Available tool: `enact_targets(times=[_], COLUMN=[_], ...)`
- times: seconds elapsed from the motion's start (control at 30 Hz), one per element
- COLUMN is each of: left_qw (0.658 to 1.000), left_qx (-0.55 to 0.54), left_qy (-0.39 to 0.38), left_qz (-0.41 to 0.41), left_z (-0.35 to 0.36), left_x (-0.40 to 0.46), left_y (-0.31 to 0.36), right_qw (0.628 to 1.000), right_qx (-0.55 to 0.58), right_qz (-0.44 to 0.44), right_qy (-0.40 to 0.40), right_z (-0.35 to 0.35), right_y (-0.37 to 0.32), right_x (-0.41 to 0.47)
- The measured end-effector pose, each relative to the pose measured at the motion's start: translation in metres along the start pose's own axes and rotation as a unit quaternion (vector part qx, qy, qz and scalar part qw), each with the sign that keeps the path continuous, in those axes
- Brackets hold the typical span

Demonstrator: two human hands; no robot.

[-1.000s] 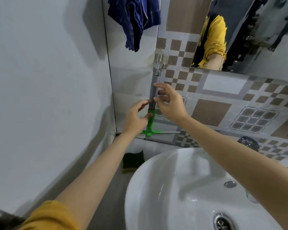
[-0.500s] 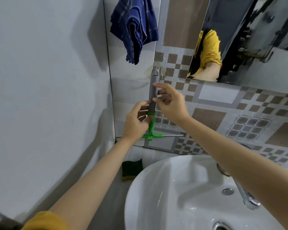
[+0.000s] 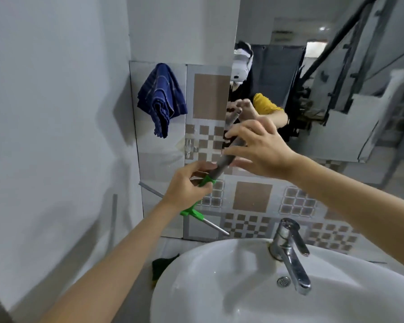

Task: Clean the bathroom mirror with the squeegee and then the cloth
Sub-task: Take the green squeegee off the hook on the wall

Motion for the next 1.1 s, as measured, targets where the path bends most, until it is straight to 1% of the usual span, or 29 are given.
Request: enact_targets(times=[0.1,0.2,0.27,0.33,0.47,0.6,0.67,0.8,0.9,1.0,1.1], left_qw=[0.999,0.997,0.998,0.998,0.987,0.978,0.974,0.958,0.949,0.943,0.938], left_qx=[-0.006,0.007,0.003,0.012,0.109,0.154,0.164,0.2,0.22,0.228,0.235], left_qy=[-0.044,-0.069,-0.061,-0.039,-0.039,-0.033,-0.036,-0.067,-0.084,-0.078,-0.072], left_qz=[0.009,0.025,0.027,0.048,0.11,0.138,0.154,0.192,0.21,0.228,0.246], left_z=[0.026,0.053,0.071,0.084,0.112,0.142,0.157,0.187,0.206,0.21,0.21], left_x=[0.009,0.019,0.026,0.031,0.034,0.036,0.04,0.052,0.065,0.081,0.096], left_y=[0.024,0.049,0.064,0.079,0.106,0.126,0.137,0.162,0.179,0.194,0.209], right_qw=[0.996,0.991,0.992,0.993,0.993,0.987,0.986,0.982,0.984,0.984,0.98], right_qx=[0.035,0.033,0.043,0.045,0.042,0.065,0.074,0.098,0.11,0.121,0.14], right_qz=[-0.065,-0.087,-0.058,-0.014,0.06,0.104,0.103,0.046,0.063,0.095,0.124], right_qy=[-0.055,-0.094,-0.105,-0.105,-0.098,-0.101,-0.112,-0.153,-0.125,-0.086,-0.071], right_z=[-0.017,-0.04,-0.057,-0.074,-0.097,-0.107,-0.11,-0.111,-0.117,-0.122,-0.122], right_y=[0.015,0.03,0.048,0.071,0.109,0.135,0.144,0.147,0.163,0.181,0.195], right_x=[-0.012,-0.03,-0.043,-0.059,-0.099,-0.134,-0.145,-0.156,-0.164,-0.164,-0.159])
Point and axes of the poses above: each hand's wrist, its own x-axis towards the middle knuckle, its own z-axis out of the palm, y = z × x, the point moved 8 cm from there along x, towards the middle knuckle, and after that the axes turned 15 degrees about -x, right-handed, at the moved point
